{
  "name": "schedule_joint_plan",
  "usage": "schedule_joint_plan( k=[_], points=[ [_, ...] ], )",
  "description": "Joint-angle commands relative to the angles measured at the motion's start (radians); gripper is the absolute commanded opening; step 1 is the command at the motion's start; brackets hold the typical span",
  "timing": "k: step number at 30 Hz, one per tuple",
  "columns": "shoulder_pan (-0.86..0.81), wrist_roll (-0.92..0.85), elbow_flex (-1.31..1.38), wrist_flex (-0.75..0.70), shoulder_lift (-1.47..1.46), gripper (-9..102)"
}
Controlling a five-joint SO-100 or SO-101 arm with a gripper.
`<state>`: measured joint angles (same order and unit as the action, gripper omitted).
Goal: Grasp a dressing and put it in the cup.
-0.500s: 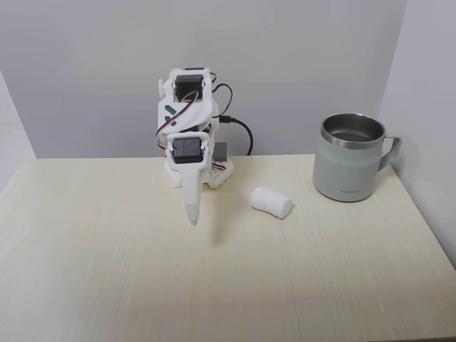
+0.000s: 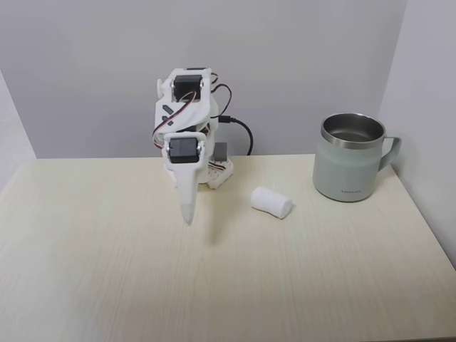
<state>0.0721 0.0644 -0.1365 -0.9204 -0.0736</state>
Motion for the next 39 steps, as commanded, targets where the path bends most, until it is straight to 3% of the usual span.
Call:
schedule_joint_plan(
  k=[1, 17, 23, 32, 39],
  points=[
    [0.003, -0.014, -0.023, 0.008, -0.011, 0],
    [0.021, -0.074, -0.236, -0.137, -0.006, 1],
    [0.021, -0.187, -0.426, -0.176, 0.172, 1],
    [0.058, -0.436, -0.943, -0.48, 0.64, 4],
    [0.17, -0.813, -1.032, -0.641, 0.646, 12]
  ],
)
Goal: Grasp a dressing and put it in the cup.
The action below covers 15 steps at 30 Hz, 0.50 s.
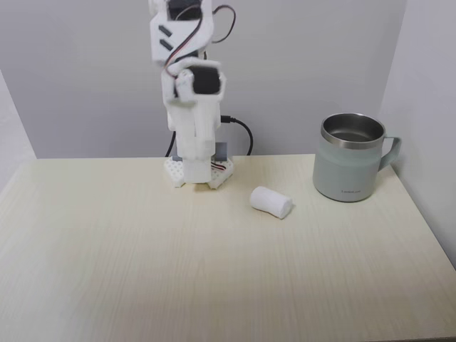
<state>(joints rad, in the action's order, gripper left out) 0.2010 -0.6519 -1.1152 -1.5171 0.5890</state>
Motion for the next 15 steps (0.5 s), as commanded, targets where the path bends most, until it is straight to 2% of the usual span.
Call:
schedule_joint_plan(
  k=[1, 4, 11, 15],
  points=[
    [0.063, -0.147, -0.058, -0.071, -0.02, 13],
    [0.13, -0.288, -0.081, -0.163, 0.009, 16],
    [0.238, -0.483, -0.176, -0.272, 0.241, 21],
    [0.311, -0.54, -0.199, -0.279, 0.368, 24]
  ],
)
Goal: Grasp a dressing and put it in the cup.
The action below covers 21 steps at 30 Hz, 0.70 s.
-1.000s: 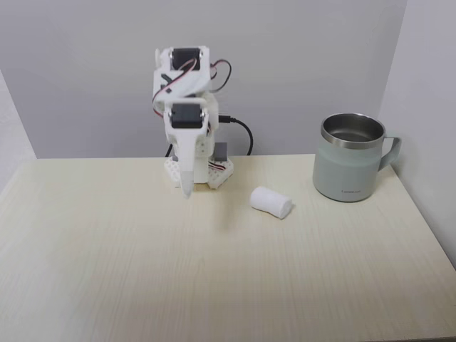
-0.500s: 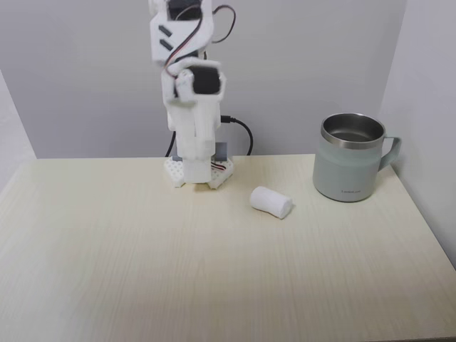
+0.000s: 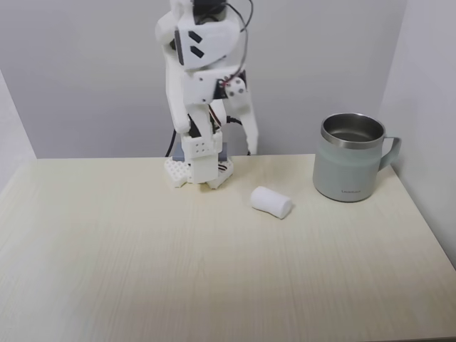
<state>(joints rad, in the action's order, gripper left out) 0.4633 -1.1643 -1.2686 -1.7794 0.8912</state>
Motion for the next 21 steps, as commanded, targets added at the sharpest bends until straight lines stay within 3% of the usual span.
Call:
schedule_joint_plan(
  k=[1, 13, 21],
  points=[
    [0.074, -0.028, -0.043, -0.008, 0.084, 24],
    [0.393, 0.011, 0.172, 0.179, 0.16, 35],
    [0.42, -0.005, 0.255, 0.284, 0.284, 37]
  ],
)
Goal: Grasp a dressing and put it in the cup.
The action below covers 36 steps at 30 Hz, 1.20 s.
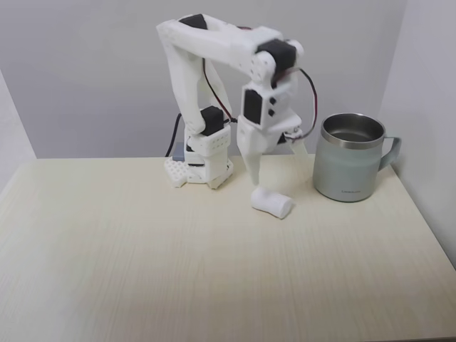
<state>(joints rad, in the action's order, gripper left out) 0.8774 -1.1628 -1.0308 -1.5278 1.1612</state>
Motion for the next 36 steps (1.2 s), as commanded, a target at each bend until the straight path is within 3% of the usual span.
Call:
schedule_joint_plan(
  k=[1, 12, 25, 30, 36],
  points=[
    [0.015, -0.006, 0.035, 0.051, 0.017, 37],
    [0.081, 0.034, 0.167, 0.258, 0.178, 37],
    [0.071, 0.055, 0.144, 0.354, 0.362, 34],
    [0.072, 0.071, 0.144, 0.364, 0.368, 25],
    [0.06, 0.094, 0.144, 0.376, 0.36, 3]
  ],
)
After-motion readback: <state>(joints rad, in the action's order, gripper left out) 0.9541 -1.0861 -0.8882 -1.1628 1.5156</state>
